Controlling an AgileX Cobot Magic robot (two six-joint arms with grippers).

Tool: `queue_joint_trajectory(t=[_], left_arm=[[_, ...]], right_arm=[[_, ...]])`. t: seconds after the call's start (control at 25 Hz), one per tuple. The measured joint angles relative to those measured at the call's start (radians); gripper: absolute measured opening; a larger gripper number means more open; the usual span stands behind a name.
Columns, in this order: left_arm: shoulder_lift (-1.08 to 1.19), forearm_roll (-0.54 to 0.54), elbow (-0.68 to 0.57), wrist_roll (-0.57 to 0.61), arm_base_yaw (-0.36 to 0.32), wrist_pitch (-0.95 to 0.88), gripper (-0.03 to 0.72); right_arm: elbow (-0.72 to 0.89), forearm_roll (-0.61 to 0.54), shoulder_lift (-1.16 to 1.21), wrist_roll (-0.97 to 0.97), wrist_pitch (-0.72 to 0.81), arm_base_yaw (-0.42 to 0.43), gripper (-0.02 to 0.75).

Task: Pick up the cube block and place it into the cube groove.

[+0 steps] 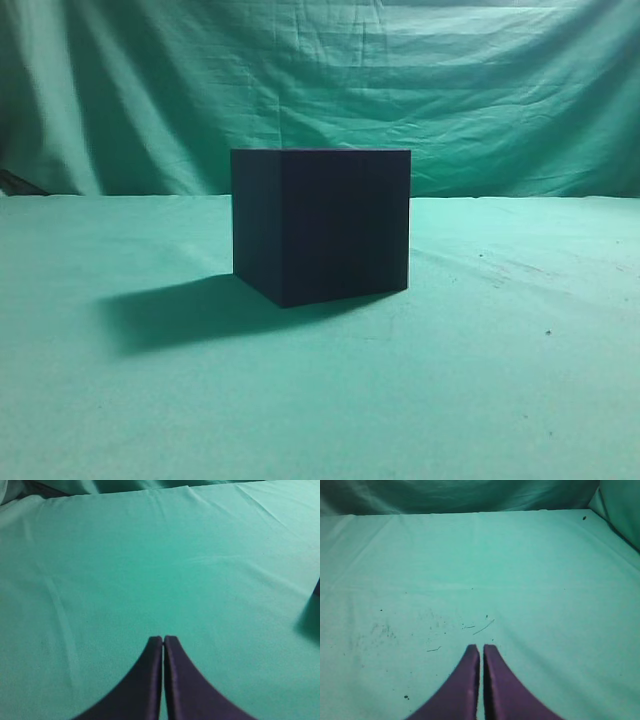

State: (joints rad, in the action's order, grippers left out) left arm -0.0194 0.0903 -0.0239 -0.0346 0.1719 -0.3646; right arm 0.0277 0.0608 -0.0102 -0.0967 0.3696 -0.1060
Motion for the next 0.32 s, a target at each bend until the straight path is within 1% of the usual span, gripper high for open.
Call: queue_joint_trajectory(t=[0.32], left_arm=[[0.000,0.000,0.000,0.000,0.000,0.000,0.000]], right_arm=[[0.000,0.000,0.000,0.000,0.004,0.000,0.000]])
